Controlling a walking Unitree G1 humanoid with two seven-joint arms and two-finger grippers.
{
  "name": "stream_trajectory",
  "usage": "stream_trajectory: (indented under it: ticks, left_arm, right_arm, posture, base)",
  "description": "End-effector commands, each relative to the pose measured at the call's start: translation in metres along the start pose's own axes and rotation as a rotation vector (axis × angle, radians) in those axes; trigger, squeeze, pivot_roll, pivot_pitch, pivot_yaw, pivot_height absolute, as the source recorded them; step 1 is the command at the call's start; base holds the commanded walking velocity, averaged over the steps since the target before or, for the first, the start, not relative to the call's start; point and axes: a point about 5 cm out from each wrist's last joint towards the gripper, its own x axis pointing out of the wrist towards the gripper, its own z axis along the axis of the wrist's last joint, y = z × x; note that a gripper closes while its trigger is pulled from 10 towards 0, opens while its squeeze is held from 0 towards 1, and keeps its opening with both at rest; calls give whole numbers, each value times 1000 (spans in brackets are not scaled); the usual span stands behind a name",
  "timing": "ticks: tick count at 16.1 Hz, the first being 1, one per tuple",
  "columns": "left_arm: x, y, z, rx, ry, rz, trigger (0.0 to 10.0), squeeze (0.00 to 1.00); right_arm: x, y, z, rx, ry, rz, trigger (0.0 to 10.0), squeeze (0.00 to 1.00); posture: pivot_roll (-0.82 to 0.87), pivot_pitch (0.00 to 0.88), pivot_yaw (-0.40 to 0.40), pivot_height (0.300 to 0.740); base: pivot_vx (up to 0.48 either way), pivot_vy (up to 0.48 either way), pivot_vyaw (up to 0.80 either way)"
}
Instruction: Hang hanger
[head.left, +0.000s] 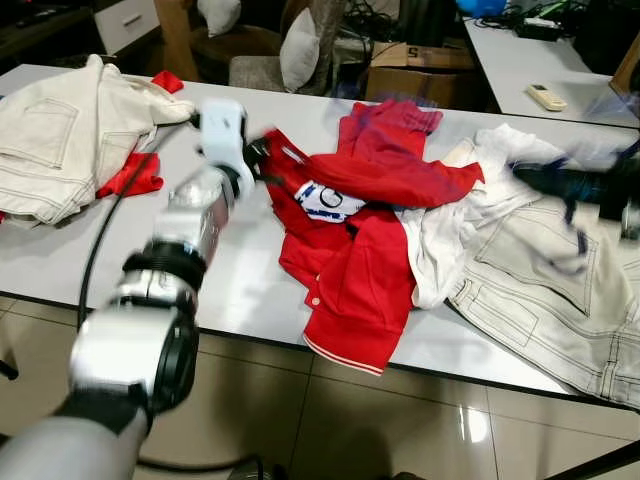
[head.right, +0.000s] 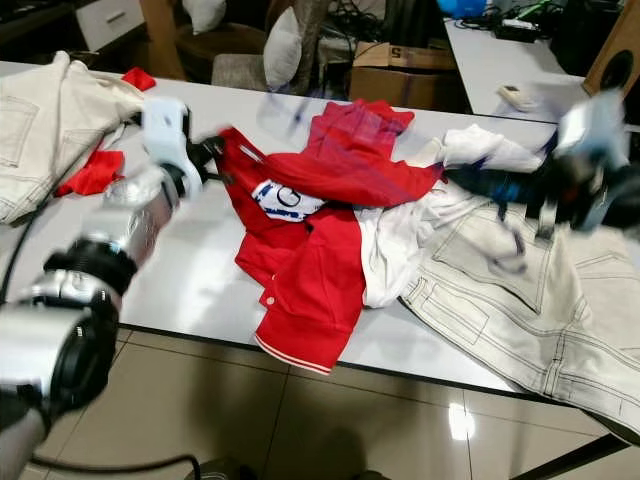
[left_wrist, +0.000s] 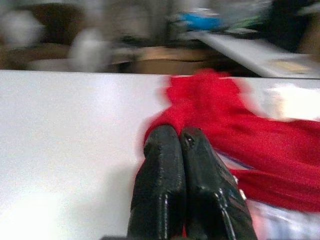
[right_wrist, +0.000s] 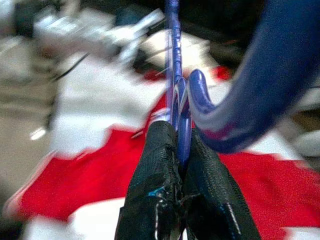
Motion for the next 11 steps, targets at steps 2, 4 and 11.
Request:
stream_trajectory:
  ticks: [2, 4, 11]
  left_arm:
    - [-11, -30, 6, 85, -30, -365, 10000, 0]
    - [-41, -61, 2, 219, -13, -601, 10000, 0]
    - [-99, -67, -17, 536, 259, -768, 10000, 1000]
  right_arm:
    - [5, -5, -4, 24, 37, -183, 10000, 0]
    - [16, -5, -17, 51, 93, -359, 10000, 0]
    - [28, 23, -31, 139, 215, -595, 10000, 0]
  posture:
    - [-113, 0, 58, 740]
    - [-111, 0, 58, 740]
    - [-104, 0, 48, 740]
  base:
    - [0, 0, 0]
    - [0, 0, 0]
    - [0, 0, 0]
